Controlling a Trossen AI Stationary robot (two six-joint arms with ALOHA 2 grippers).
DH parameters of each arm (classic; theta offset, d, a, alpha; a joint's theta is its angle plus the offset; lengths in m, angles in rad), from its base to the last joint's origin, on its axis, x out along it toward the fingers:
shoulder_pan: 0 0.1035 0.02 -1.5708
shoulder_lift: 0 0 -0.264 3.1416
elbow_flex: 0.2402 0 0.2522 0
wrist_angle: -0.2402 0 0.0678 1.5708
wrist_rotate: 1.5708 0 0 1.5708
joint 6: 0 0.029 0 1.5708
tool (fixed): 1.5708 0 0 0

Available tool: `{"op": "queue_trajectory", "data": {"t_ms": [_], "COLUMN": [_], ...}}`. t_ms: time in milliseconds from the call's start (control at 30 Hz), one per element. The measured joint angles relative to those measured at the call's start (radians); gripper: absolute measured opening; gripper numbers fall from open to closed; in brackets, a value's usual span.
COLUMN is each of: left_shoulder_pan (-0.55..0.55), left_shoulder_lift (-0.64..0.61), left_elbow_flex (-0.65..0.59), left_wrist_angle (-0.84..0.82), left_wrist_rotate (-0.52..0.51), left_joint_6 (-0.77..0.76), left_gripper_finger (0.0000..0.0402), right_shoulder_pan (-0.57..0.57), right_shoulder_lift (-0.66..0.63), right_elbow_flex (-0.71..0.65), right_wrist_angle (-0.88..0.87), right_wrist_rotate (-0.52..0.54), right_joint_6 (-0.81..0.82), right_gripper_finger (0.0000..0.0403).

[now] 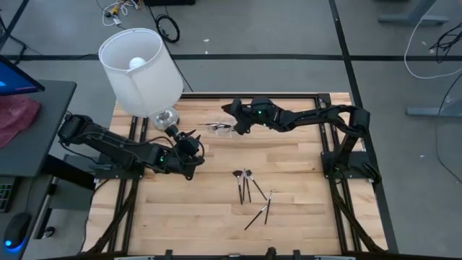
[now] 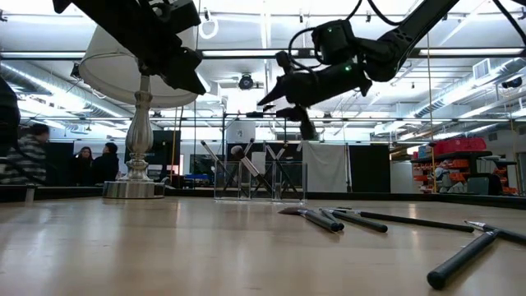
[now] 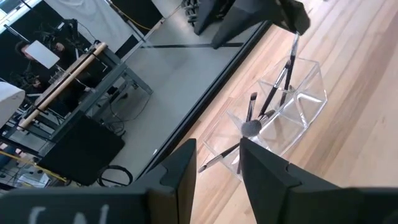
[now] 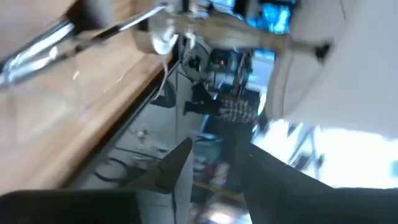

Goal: Put items in baskets/containers
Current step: Put the black eyeliner brush into the transparent organizer

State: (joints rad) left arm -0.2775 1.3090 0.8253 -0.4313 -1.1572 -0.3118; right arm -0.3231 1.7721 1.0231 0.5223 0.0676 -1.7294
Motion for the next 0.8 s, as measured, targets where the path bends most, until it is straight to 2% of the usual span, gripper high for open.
{"op": "queue_trajectory", "data": {"t_ms": [67,167,333,400,500,633,800], "left_shoulder_pan": [0.0,0.0,0.0,0.0,0.0,0.0,0.0], "left_shoulder_lift": [0.0,0.0,0.0,0.0,0.0,0.0,0.007], "left_elbow_flex": [0.0,0.0,0.0,0.0,0.0,0.0,0.0], "left_wrist_angle": [0.0,-0.004,-0.027,-0.027,-0.027,-0.024,0.032], "left_wrist_rotate": [0.0,0.001,0.031,0.066,0.137,0.219,0.313], "left_joint_6": [-0.001,-0.038,-0.072,-0.073,-0.091,-0.135,-0.156], "left_gripper_finger": [0.0126,0.0126,0.0126,0.0126,0.0126,0.0126,0.0126], "right_shoulder_pan": [0.009,0.038,0.106,0.128,0.144,0.139,0.125], "right_shoulder_lift": [0.0,-0.007,-0.059,-0.096,-0.183,-0.326,-0.502], "right_elbow_flex": [0.0,0.0,0.0,0.0,-0.001,-0.001,-0.034], "right_wrist_angle": [0.008,-0.007,-0.146,-0.242,-0.396,-0.588,-0.725], "right_wrist_rotate": [0.049,0.218,0.539,0.601,0.603,0.531,0.331], "right_joint_6": [0.149,0.329,0.387,0.422,0.581,0.847,1.044], "right_gripper_finger": [0.013,0.013,0.0118,0.011,0.0097,0.0084,0.0082]}}
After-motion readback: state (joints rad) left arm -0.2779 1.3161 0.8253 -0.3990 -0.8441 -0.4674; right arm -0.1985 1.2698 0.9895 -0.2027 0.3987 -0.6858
